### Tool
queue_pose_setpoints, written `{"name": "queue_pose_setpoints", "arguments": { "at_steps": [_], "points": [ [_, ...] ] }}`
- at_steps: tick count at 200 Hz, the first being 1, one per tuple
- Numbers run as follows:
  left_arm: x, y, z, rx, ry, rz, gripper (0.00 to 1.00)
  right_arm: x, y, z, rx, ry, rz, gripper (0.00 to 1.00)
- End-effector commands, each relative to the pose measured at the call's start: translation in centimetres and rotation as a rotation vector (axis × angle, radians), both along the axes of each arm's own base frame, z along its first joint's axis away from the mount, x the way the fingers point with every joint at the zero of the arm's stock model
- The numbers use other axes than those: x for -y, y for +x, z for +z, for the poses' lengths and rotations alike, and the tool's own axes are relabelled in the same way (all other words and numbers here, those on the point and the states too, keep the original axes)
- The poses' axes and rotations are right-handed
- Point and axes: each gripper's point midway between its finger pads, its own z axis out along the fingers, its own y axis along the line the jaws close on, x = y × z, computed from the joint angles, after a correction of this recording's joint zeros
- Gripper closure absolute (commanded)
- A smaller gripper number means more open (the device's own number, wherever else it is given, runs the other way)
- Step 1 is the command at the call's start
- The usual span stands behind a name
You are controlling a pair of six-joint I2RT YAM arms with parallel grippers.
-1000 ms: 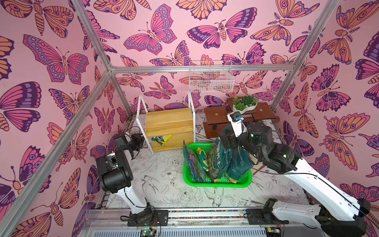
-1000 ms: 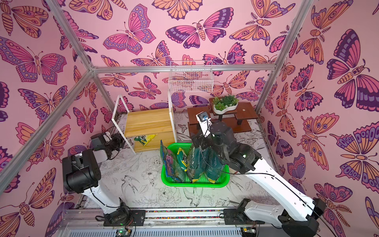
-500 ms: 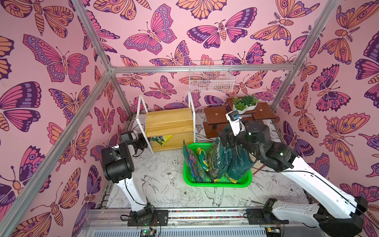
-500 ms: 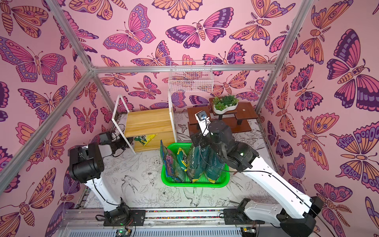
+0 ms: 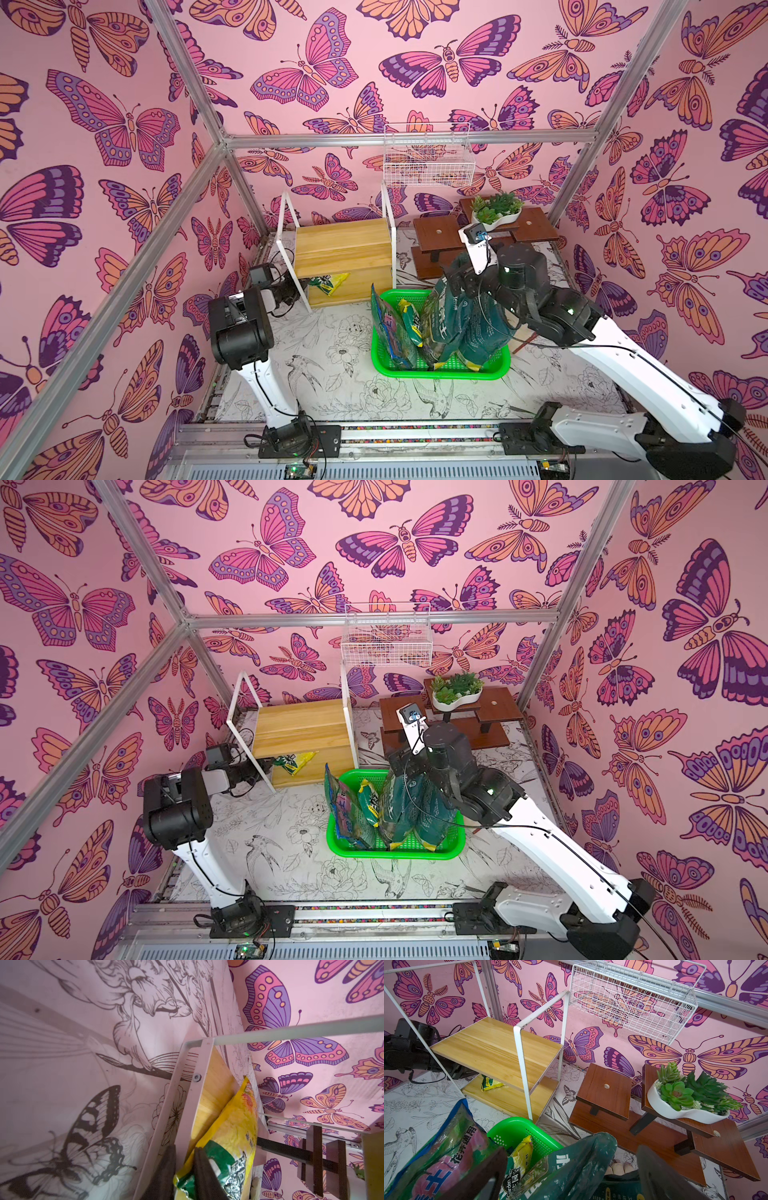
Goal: Take down the fertilizer bag from the shelf
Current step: Pick up the fertilizer bag from the shelf.
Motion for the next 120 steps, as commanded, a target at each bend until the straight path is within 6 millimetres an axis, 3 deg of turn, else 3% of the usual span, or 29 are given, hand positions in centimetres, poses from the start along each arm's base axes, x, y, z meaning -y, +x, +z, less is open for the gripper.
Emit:
{"name": "queue_pose_setpoints", "arguments": {
  "at_steps": [1, 51, 120],
  "points": [
    [1.3, -0.1, -0.9, -0.022, -0.026, -0.052, 0.91, 0.1, 0.2, 0.2, 0.004, 0.012, -0.005, 0.01],
    [0.6, -0.1, 0.0, -0.009, -0.011, -0.026, 0.96, 0.1, 0.2, 0.2, -0.001, 0.013, -0.004, 0.01],
    [-2.0, -1.1, 1.2, 0.011, 0.000, 0.042, 0.98, 0.0, 0.1, 0.4, -0.006, 0.023, 0.005, 0.01]
  ]
}}
